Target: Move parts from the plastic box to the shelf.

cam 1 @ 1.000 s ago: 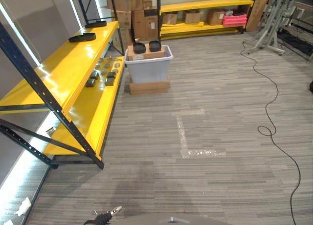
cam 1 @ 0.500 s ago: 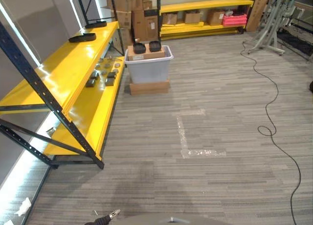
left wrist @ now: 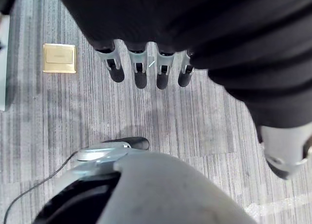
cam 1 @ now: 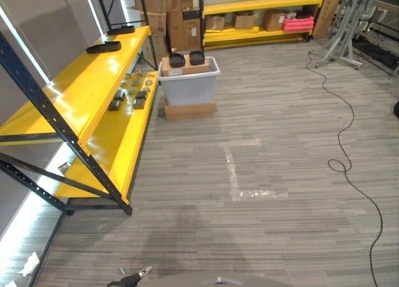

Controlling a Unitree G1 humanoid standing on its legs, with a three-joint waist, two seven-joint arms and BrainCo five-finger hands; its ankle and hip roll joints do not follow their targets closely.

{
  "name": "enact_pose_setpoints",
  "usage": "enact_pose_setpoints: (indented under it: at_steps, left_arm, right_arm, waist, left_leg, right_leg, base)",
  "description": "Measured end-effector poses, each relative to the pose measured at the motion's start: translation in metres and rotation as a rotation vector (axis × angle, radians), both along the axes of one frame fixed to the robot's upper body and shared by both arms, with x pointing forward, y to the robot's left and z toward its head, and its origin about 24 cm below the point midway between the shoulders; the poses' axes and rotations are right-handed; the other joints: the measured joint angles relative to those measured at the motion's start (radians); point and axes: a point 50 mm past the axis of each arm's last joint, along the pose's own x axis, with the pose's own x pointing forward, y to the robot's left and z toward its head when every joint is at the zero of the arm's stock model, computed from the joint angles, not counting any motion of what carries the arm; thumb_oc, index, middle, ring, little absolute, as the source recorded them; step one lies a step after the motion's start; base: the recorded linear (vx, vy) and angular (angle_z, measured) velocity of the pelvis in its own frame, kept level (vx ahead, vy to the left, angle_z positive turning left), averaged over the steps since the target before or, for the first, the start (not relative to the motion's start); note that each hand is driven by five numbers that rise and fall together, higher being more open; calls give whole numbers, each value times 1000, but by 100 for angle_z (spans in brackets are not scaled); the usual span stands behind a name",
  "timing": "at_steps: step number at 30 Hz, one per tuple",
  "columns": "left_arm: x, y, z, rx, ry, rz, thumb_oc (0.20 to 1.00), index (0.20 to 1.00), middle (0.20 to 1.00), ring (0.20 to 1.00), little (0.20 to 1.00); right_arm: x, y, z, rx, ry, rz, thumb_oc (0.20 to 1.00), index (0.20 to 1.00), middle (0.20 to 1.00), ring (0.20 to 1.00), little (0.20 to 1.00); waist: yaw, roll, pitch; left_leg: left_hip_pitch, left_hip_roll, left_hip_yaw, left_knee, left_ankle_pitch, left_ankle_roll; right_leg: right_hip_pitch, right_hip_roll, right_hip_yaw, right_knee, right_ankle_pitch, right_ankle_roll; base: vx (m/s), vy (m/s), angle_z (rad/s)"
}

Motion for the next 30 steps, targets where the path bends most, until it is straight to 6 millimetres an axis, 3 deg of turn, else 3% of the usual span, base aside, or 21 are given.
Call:
enact_pose_setpoints:
  at_steps: [6,10,13,15,18,22,24,26,28,30]
  left_arm:
    - [2,0,0,0,-14,-2,1000,1000,1000,1000,1000]
    - [15,1,3,2,-47,-8,1000,1000,1000,1000,1000]
    - [30,2,6,0,-83,-19,1000,1000,1000,1000,1000]
    - [31,2,6,-4,-93,-17,1000,1000,1000,1000,1000]
    - [36,7,8,2,-112,17,1000,1000,1000,1000,1000]
    - [28,15,7,17,-93,66,1000,1000,1000,1000,1000]
    - [27,19,8,27,-98,66,1000,1000,1000,1000,1000]
    - [24,22,8,33,-107,68,1000,1000,1000,1000,1000]
    - [20,22,7,32,-109,75,1000,1000,1000,1000,1000]
    - [15,20,6,21,-99,99,1000,1000,1000,1000,1000]
  right_arm:
    - [5,-9,3,-17,-46,-80,1000,1000,1000,1000,1000]
    - [22,-8,4,-4,-118,-110,1000,1000,1000,1000,1000]
    - [50,-6,7,12,-206,-119,1000,1000,1000,1000,1000]
    - [50,-5,7,20,-216,-133,1000,1000,1000,1000,1000]
    - [59,-2,8,50,-264,-130,1000,1000,1000,1000,1000]
    - [66,2,9,81,-306,-142,1000,1000,1000,1000,1000]
    - [64,5,7,94,-300,-150,1000,1000,1000,1000,1000]
    - [57,13,4,114,-280,-158,1000,1000,1000,1000,1000]
    - [51,20,1,131,-258,-164,1000,1000,1000,1000,1000]
    - [46,20,0,129,-241,-166,1000,1000,1000,1000,1000]
  waist:
    - [-4,0,1]
    - [-26,-13,54]
    - [-19,-6,126]
    - [-28,-7,135]
    - [-27,-28,148]
    - [-54,-72,171]
    - [-64,-91,170]
    - [-62,-102,166]
    - [-67,-106,155]
    - [-79,-102,138]
  left_leg:
    - [8,-18,16,0,-13,21]
    - [9,-55,11,2,-17,49]
    - [8,-61,-7,4,-16,99]
    - [2,-60,9,1,-13,117]
    - [-13,-58,17,1,-13,118]
    - [-26,-58,15,18,-13,117]
    - [-12,-57,13,20,-27,99]
    - [11,-45,7,27,-53,70]
    - [28,-14,-21,40,-83,24]
    - [52,40,-56,37,-112,-22]
  right_leg:
    - [-3,-8,27,5,10,21]
    - [-54,-29,30,115,4,49]
    - [-189,-47,-31,336,69,136]
    - [-237,-84,-98,403,46,138]
    - [-255,-103,-129,313,40,146]
    - [-219,-119,-98,38,65,146]
    - [-216,-153,-103,-51,100,152]
    - [-213,-175,-103,-44,118,150]
    - [-175,-172,-103,21,110,143]
    - [-152,-126,-137,34,110,112]
  base:
    - [16,90,-12]
    - [-2,69,-17]
    - [59,48,-59]
    - [131,-81,-13]
    - [241,-195,-18]
    - [306,-199,-3]
    - [394,-241,4]
    - [370,-241,7]
    - [387,-263,29]
    - [407,-272,47]
